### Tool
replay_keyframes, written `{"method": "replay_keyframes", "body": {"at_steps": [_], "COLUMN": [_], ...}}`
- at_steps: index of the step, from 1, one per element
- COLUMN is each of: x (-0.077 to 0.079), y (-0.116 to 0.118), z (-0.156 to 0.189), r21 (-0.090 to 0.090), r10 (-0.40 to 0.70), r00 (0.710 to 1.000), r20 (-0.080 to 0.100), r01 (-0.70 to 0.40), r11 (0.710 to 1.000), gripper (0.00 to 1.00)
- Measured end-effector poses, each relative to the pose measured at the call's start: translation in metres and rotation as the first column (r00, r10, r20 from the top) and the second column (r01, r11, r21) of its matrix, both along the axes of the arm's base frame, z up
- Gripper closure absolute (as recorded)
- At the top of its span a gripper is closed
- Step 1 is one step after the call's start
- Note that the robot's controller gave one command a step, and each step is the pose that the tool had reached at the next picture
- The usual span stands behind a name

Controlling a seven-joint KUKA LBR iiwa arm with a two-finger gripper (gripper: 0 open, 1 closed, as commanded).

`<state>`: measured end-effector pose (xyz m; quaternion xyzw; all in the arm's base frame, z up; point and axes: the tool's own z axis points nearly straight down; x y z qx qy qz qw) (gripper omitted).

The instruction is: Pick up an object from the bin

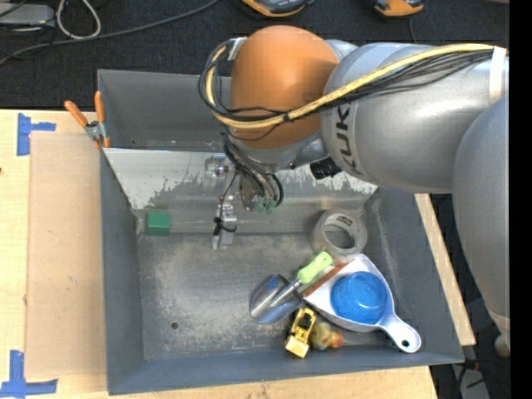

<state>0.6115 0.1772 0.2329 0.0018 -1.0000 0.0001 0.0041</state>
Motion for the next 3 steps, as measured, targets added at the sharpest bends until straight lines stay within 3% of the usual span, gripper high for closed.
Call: {"method": "replay_keyframes", "body": {"at_steps": [1,2,3], "x": [0.002,-0.011,-0.037], "y": [-0.001,-0.035,-0.072], "z": [0.005,-0.062,-0.074], "r21": [0.001,0.001,0.002], "r10": [-0.004,0.145,0.421], "r00": [1.0,0.989,0.907], "r20": [0.008,0.008,0.013], "r01": [0.004,-0.145,-0.421], "r11": [1.0,0.989,0.907], "gripper": [0.0,0.0,0.0]}}
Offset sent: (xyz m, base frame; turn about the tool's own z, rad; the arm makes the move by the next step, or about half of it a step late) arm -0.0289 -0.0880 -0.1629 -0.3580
